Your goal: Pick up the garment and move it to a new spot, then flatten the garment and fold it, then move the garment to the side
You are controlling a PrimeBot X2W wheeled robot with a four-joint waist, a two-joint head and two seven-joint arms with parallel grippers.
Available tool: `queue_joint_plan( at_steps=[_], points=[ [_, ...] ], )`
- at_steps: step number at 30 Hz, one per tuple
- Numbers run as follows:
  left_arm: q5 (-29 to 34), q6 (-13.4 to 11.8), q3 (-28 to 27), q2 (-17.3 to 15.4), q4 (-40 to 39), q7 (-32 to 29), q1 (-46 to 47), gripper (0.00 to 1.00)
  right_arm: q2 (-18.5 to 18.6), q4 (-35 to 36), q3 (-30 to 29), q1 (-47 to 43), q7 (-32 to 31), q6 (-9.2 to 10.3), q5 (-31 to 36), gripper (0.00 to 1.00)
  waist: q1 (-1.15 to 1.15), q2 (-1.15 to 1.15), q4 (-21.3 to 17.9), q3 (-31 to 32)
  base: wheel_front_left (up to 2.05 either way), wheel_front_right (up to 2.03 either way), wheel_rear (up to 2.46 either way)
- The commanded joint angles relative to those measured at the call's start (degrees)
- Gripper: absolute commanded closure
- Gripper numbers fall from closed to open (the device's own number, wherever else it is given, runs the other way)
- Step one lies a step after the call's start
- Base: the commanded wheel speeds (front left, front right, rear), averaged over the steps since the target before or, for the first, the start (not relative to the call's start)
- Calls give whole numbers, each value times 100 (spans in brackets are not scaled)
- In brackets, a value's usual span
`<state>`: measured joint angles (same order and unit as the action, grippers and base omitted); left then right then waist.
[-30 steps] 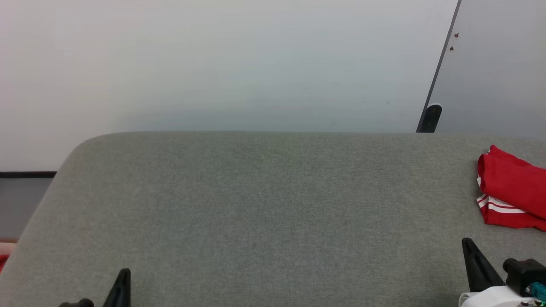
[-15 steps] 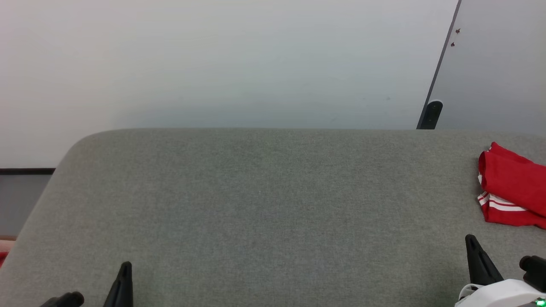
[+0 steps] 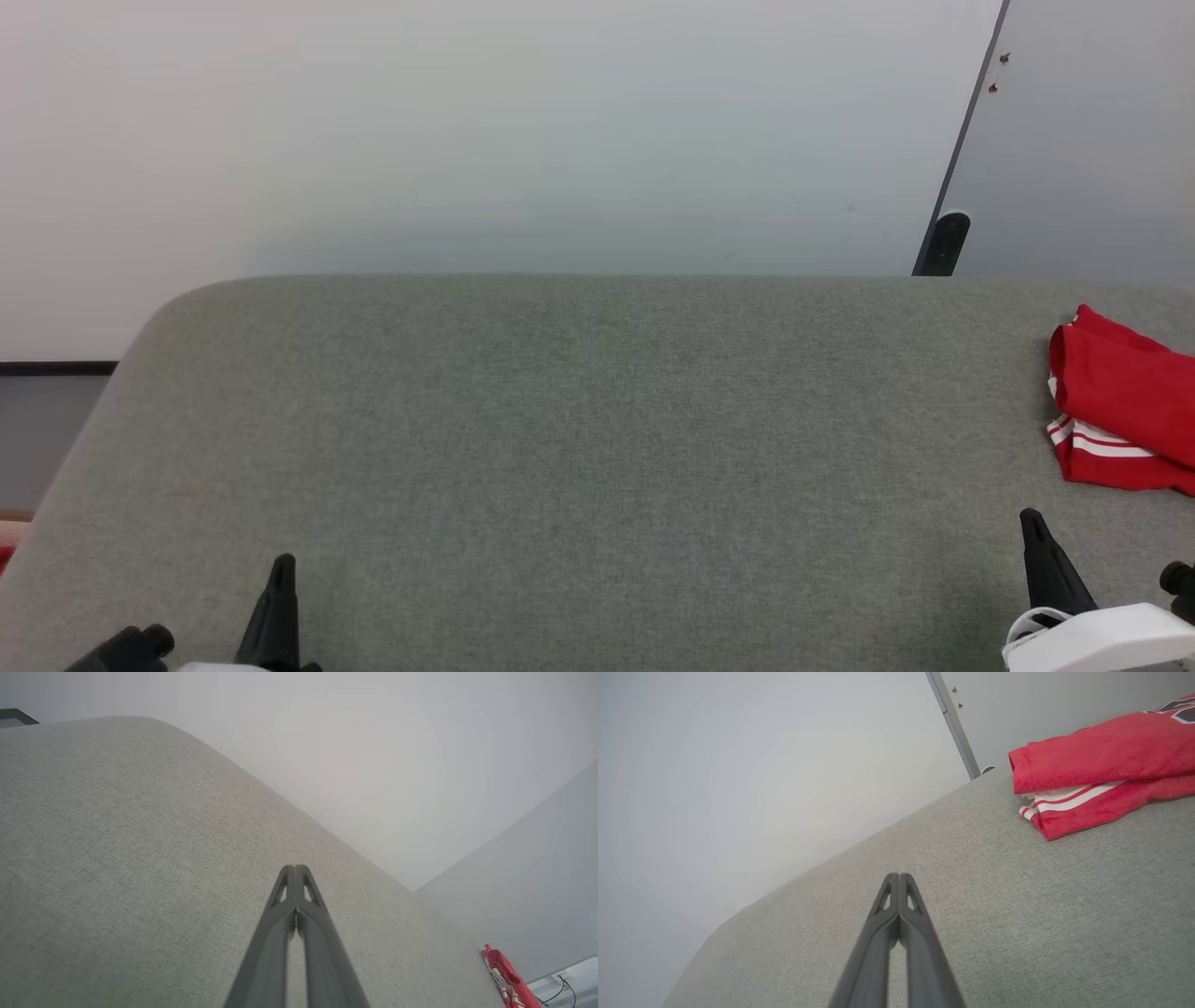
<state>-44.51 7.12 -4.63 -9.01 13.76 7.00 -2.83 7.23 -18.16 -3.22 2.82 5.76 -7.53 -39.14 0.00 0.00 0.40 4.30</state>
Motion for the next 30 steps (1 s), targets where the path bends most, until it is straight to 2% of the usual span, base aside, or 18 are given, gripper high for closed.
queue_joint_plan(
  at_steps=[1,30],
  points=[
    [-187,16,-35,-12,-74,-34,158,100,13,103,-33,189,-38,2,-198,100,0,0,-1,-6,0,0,0],
    [-2058,32,-104,240,-36,-579,479,100,-169,242,-161,272,-529,4,-2287,100,0,0,-13,-145,0,0,0]
  ],
)
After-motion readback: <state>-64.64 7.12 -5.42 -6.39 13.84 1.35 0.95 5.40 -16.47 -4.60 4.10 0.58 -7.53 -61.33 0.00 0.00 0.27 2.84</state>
